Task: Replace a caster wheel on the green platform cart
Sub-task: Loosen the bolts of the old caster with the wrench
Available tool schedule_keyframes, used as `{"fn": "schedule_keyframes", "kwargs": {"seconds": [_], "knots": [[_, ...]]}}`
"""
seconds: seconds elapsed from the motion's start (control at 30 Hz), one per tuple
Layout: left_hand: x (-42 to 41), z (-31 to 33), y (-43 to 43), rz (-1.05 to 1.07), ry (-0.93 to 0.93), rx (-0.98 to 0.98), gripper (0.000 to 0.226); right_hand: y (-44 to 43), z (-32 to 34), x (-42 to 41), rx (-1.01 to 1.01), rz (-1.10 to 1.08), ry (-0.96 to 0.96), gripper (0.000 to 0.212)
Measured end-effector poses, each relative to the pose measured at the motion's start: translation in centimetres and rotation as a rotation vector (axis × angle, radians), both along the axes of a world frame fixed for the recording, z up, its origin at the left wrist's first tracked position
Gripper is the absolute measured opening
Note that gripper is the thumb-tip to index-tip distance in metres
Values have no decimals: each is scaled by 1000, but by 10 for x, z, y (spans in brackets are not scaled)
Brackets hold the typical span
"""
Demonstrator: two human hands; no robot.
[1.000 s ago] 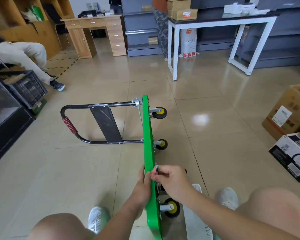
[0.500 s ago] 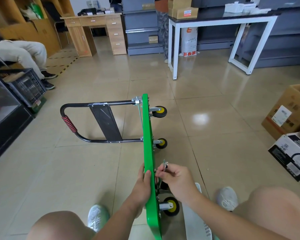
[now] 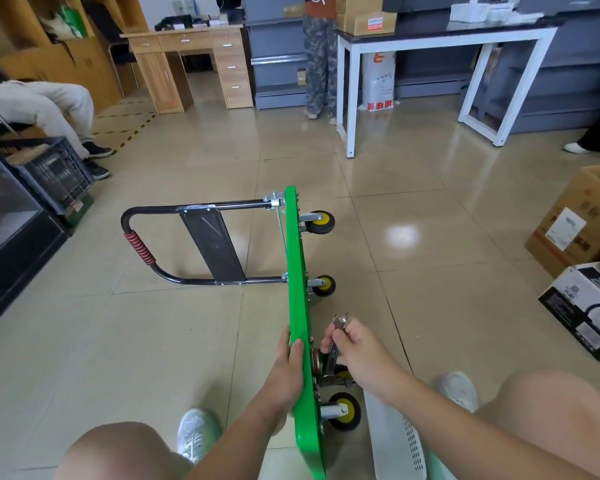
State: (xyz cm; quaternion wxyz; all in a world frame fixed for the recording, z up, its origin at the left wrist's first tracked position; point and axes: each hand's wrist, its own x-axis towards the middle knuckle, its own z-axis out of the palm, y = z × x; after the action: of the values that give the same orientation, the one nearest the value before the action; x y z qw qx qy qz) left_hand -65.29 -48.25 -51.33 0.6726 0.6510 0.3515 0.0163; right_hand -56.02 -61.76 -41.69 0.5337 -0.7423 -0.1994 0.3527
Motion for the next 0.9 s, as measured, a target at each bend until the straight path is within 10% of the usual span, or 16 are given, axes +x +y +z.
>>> {"fn": "schedule_keyframes", "kwargs": {"seconds": [0.67,0.9], "knots": [[2,-1,0,8,0,-20,43,-3,7,9,-148,235,-217,13],[2,3,-2,15,5,-37,43,-14,-3,18,-131,-5,-69,27]]}}
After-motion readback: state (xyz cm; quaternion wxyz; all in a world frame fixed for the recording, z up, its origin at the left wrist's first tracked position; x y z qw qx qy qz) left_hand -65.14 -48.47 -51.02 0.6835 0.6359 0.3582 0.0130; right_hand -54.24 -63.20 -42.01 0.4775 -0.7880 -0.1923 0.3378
